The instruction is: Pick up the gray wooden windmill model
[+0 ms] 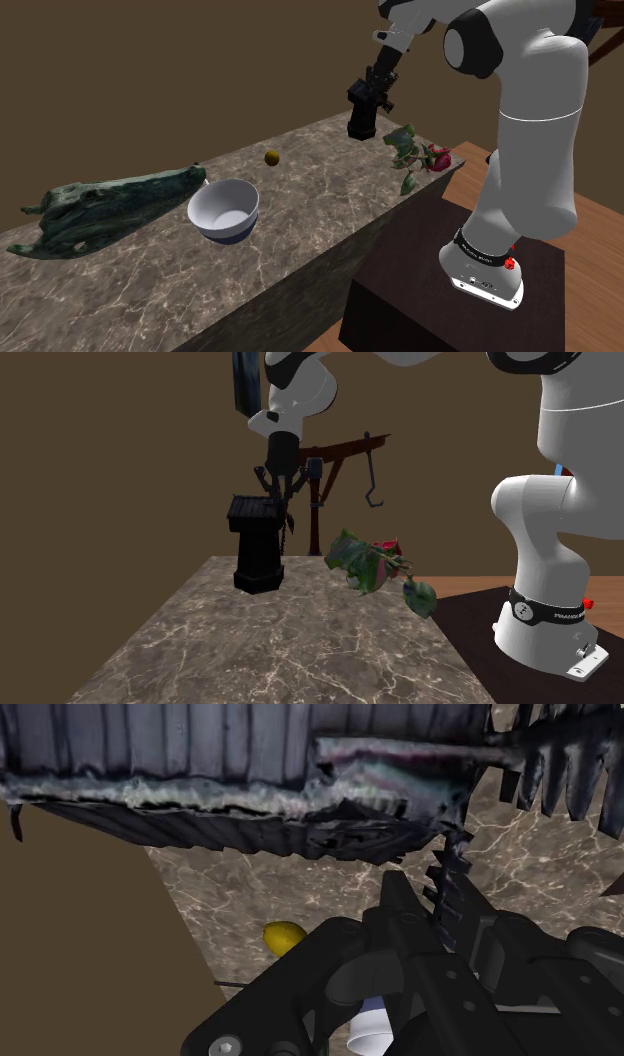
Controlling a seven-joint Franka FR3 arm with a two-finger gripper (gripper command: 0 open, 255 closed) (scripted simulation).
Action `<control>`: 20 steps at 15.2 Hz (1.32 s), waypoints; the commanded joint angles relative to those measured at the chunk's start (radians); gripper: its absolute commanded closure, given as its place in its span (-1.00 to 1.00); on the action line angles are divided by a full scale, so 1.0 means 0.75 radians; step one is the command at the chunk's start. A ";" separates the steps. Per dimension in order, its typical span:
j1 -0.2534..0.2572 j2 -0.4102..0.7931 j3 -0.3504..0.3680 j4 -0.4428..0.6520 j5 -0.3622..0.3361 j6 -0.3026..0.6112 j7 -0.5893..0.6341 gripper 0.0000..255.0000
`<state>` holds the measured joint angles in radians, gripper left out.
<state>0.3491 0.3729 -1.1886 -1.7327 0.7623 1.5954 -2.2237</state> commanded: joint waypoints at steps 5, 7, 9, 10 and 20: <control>-0.001 0.001 0.000 0.001 0.000 -0.001 0.000 1.00; 0.000 -0.010 -0.006 0.027 -0.011 -0.026 0.018 1.00; -0.001 -0.019 -0.011 0.054 -0.020 -0.051 0.035 1.00; -0.002 -0.023 -0.014 0.068 -0.024 -0.064 0.043 1.00; -0.037 -0.044 -0.019 0.232 -0.044 -0.208 0.122 1.00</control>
<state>0.3268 0.3401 -1.2037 -1.5746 0.7287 1.4515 -2.1369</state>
